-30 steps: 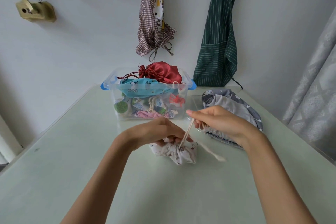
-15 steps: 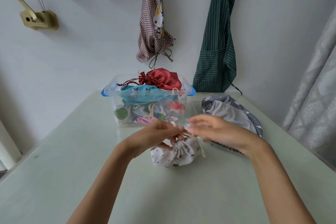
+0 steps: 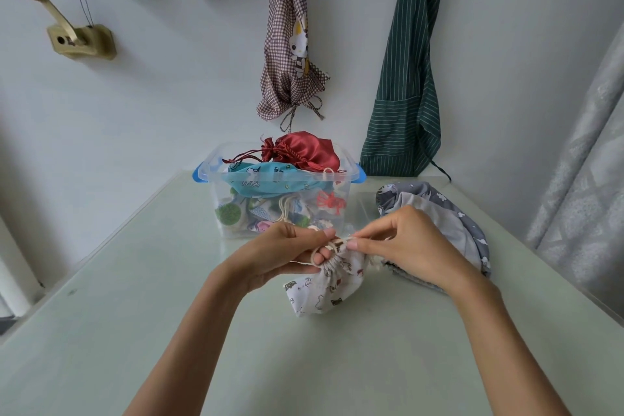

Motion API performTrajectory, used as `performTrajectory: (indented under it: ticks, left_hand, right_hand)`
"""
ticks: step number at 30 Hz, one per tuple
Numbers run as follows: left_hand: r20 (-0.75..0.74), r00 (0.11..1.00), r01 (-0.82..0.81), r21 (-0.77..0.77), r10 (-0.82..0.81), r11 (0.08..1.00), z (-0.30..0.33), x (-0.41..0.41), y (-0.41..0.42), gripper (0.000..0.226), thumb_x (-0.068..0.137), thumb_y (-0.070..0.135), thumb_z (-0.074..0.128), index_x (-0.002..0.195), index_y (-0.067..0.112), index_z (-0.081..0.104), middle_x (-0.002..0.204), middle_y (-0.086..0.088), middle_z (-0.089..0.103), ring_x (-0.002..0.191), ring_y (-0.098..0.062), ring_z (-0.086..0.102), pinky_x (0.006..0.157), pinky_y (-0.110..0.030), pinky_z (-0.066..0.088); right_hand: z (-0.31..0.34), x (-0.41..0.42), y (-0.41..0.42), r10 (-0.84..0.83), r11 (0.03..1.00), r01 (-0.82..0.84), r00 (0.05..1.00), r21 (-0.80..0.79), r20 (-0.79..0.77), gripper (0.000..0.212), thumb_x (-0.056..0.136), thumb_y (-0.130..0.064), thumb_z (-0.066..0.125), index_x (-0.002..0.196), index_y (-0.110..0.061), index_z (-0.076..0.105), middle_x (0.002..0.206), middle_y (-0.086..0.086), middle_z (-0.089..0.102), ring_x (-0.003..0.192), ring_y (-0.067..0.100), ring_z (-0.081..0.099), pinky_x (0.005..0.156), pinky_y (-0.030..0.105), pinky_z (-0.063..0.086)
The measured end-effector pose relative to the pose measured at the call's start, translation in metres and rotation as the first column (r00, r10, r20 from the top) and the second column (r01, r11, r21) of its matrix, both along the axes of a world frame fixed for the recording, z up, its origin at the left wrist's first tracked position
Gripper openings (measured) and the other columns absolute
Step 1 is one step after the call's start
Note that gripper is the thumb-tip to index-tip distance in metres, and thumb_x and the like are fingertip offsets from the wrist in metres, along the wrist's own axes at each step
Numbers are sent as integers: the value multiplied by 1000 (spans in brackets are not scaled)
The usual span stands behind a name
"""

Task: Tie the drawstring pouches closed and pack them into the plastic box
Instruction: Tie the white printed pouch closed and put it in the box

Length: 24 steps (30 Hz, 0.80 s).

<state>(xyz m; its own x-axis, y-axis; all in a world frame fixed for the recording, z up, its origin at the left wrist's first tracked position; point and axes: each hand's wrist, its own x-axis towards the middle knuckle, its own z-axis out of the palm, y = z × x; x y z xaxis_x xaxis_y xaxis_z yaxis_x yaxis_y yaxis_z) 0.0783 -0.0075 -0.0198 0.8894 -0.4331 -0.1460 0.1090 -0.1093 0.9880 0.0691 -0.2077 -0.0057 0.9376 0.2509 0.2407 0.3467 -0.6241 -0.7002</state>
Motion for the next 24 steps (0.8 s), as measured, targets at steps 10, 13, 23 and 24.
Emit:
performTrajectory:
  ticks: [10,13,23,24]
  left_hand:
    - [-165,978,-165,-240,127,957,1,0,-3,15,80,2,66,78,10,78,76,-5,75,66,-8,71,62,-16,56]
    - [-132,984,-145,-204,120,968,2,-2,-3,22,78,-3,65,73,13,78,74,-3,75,65,-7,70,60,-15,55]
    - [269,935,-224,-59,232,973,1,-1,1,24,73,-6,73,73,18,77,73,-4,75,68,-9,68,69,-16,55]
    - [314,916,-246,-51,249,968,1,-2,0,23,72,-5,74,73,18,77,74,-4,75,69,-8,69,68,-15,54]
  right_hand:
    - [20,-19,9,221,975,-222,973,-11,-65,14,75,-37,75,82,-27,78,78,-5,75,80,12,69,76,29,53]
    - [16,-11,7,124,991,-123,992,-48,21,30,85,-52,55,83,-27,72,81,-3,71,78,8,63,78,30,49]
    - [-5,4,12,125,991,-116,981,69,-146,7,86,-23,66,92,-22,69,89,6,71,77,8,60,82,33,50]
    - [-6,4,13,127,991,-116,978,71,-164,7,86,-24,65,91,-21,70,87,4,70,78,8,60,85,35,50]
